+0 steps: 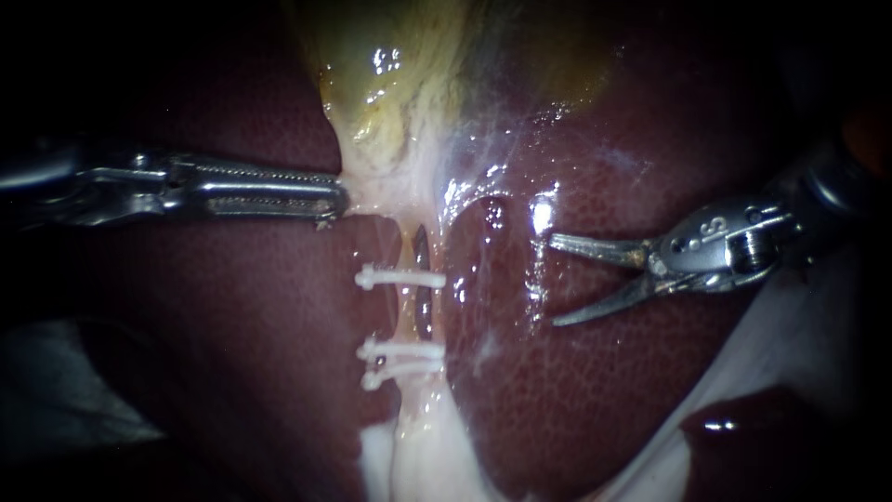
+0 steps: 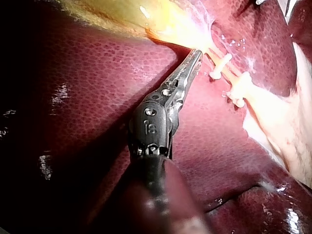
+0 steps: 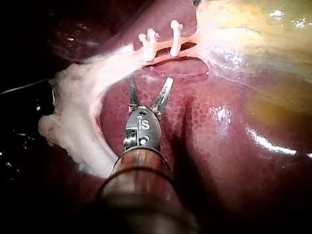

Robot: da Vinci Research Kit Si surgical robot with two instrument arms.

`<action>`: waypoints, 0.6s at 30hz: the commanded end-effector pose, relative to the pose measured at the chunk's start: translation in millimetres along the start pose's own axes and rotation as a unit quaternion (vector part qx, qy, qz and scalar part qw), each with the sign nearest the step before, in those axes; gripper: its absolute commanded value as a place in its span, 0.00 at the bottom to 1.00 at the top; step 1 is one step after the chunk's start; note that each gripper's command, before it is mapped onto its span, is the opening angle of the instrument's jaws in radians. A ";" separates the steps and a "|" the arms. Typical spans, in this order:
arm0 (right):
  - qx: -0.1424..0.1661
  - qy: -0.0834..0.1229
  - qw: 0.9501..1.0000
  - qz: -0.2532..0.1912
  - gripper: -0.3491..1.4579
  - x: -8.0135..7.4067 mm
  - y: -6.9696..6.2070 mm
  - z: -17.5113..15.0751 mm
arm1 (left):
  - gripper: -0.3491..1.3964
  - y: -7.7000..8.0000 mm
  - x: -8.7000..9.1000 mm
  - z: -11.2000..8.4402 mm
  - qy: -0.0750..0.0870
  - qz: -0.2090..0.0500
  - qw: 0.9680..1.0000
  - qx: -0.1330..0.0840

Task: Go to the cutting position left tube

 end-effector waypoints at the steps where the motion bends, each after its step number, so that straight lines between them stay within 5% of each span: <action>1: 0.000 0.000 1.000 0.000 0.99 0.0 0.0 0.0 | 0.00 0.1 0.2 -0.2 0.000 0.000 1.000 0.000; 13: 0.008 0.008 1.000 0.000 0.99 0.0 0.0 0.2 | 0.00 1.3 3.6 -6.4 0.008 -0.011 1.000 0.004; 18: 0.030 0.031 0.999 0.000 0.99 0.5 -0.4 1.4 | 0.00 1.6 3.8 -7.0 0.009 -0.009 1.000 0.005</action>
